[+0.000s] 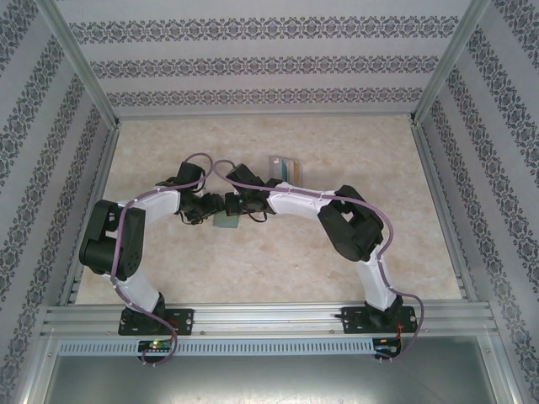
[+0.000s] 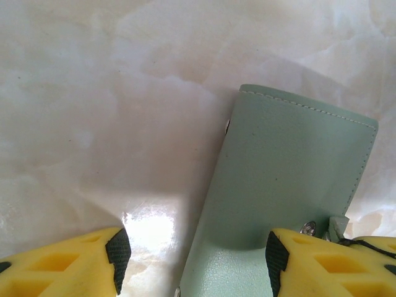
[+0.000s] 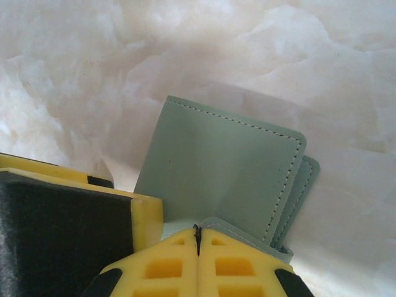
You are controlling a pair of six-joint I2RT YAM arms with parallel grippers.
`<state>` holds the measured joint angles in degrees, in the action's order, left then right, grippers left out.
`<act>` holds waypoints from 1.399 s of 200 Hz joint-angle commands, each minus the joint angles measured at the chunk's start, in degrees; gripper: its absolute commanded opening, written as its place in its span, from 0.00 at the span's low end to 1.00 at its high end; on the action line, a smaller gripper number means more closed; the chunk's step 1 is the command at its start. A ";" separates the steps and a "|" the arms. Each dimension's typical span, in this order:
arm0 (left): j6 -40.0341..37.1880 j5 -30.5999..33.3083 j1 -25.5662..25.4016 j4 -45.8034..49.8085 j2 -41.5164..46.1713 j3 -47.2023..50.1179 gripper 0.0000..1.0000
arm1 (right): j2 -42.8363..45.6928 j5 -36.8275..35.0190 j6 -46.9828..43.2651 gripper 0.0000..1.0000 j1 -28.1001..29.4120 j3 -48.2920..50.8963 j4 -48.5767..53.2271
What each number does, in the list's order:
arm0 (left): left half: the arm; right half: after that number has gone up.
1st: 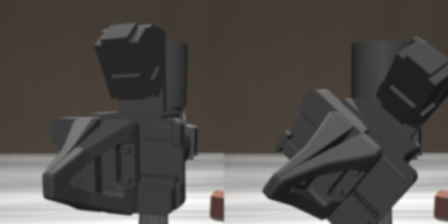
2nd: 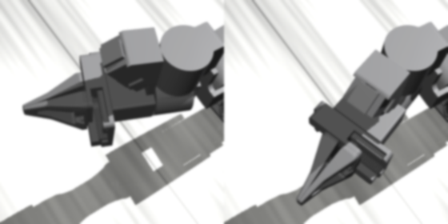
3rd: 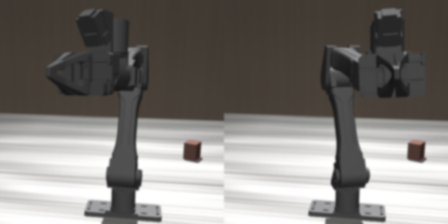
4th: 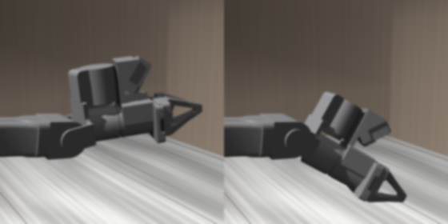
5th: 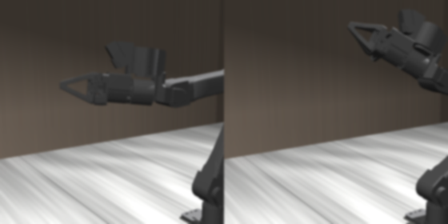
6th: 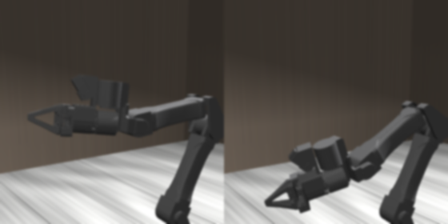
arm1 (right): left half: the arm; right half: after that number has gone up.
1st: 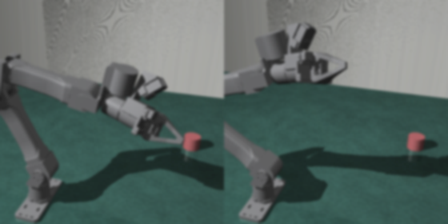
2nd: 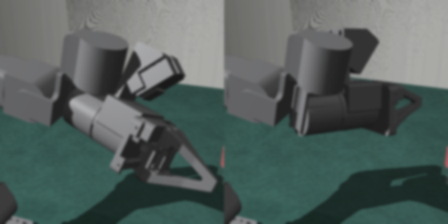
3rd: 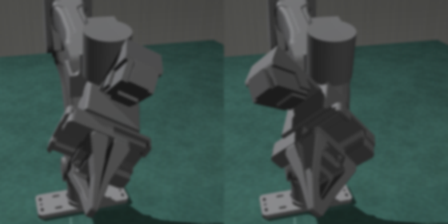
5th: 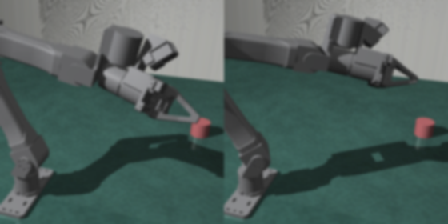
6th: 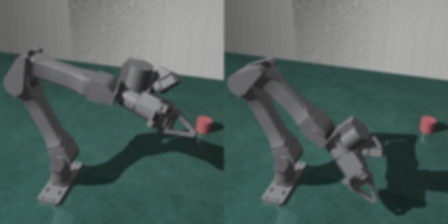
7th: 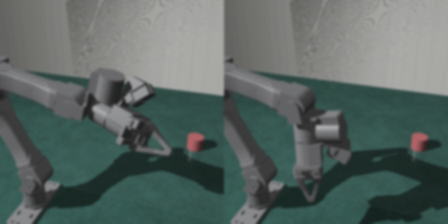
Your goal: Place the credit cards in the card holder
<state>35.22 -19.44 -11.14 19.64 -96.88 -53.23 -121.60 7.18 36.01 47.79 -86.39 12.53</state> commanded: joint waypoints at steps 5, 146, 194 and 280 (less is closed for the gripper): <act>0.78 0.66 0.76 1.30 1.65 0.37 0.64 | -1.26 0.72 0.33 0.00 0.63 -1.33 -0.92; 2.52 4.54 5.87 2.69 6.38 4.29 0.70 | -3.60 -1.39 -1.93 0.00 1.67 -2.53 1.99; 2.34 4.91 6.34 3.12 6.37 4.23 0.71 | -5.10 -1.85 -2.96 0.00 2.04 -4.10 5.56; 2.61 4.68 8.46 3.47 6.99 4.28 0.71 | -9.76 -6.13 -6.69 0.00 3.31 -11.60 16.13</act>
<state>37.10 -15.75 -4.29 20.82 -91.42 -49.58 -128.01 3.60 31.62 50.15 -97.30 21.85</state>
